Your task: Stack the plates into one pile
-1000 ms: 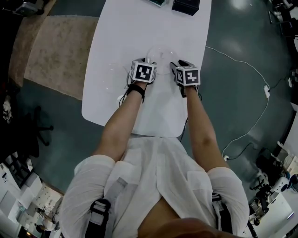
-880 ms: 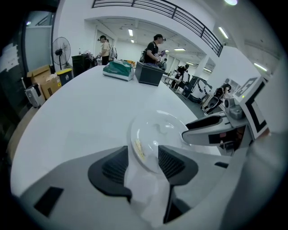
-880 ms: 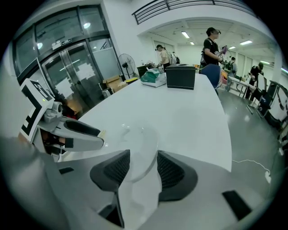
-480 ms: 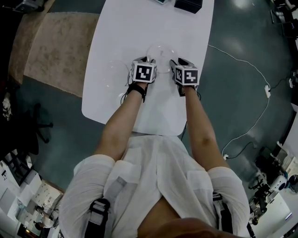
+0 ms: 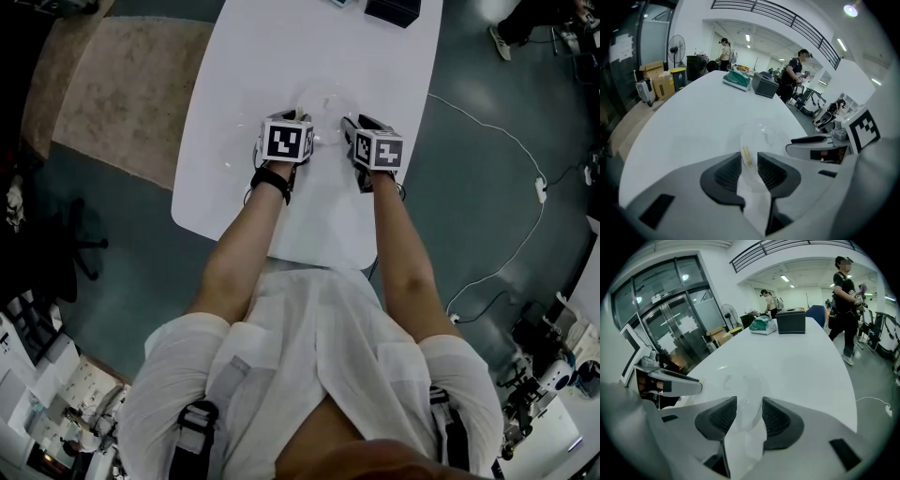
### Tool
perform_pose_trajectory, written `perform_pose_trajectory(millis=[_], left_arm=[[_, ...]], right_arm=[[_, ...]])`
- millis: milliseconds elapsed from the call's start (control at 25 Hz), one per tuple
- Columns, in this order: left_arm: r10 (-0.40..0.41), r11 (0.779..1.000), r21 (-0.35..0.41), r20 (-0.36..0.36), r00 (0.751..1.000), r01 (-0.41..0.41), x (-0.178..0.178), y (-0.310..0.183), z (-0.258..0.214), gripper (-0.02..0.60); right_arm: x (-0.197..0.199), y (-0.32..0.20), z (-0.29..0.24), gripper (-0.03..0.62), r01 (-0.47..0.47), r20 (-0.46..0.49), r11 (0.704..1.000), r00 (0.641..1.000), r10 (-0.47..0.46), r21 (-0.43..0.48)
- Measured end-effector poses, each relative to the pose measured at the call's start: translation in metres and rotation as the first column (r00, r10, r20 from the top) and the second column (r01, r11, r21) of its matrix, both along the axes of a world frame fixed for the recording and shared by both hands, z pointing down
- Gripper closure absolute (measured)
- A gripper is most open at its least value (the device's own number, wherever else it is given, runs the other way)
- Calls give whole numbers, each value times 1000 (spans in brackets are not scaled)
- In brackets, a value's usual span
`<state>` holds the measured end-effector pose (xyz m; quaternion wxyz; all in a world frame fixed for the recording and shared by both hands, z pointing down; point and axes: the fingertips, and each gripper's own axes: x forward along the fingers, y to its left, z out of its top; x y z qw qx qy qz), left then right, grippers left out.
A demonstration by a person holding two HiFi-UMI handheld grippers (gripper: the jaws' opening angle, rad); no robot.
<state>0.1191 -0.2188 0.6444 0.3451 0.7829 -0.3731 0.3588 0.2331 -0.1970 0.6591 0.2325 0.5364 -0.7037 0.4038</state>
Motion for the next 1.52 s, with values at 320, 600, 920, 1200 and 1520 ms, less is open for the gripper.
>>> perform_pose_trajectory(millis=[320, 600, 920, 1200, 1520], left_arm=[[-103, 995, 9, 39, 994, 103, -81, 3, -2, 468], [-201, 979, 3, 45, 978, 201, -147, 12, 0, 468], [-262, 964, -28, 68, 963, 265, -203, 31, 12, 468], [-255, 965, -39, 64, 965, 258, -217, 39, 18, 466], [-251, 968, -5, 51, 967, 251, -217, 42, 8, 443]], right_arm=[[-78, -9, -10, 405, 125, 16, 992, 992, -125, 28], [-143, -13, -14, 405, 236, 22, 971, 971, -237, 42], [-200, -3, -9, 405, 329, 4, 944, 944, -329, 23], [-214, 4, -4, 407, 358, -22, 934, 934, -358, 3], [-208, 10, -14, 405, 383, -60, 924, 922, -381, 15]])
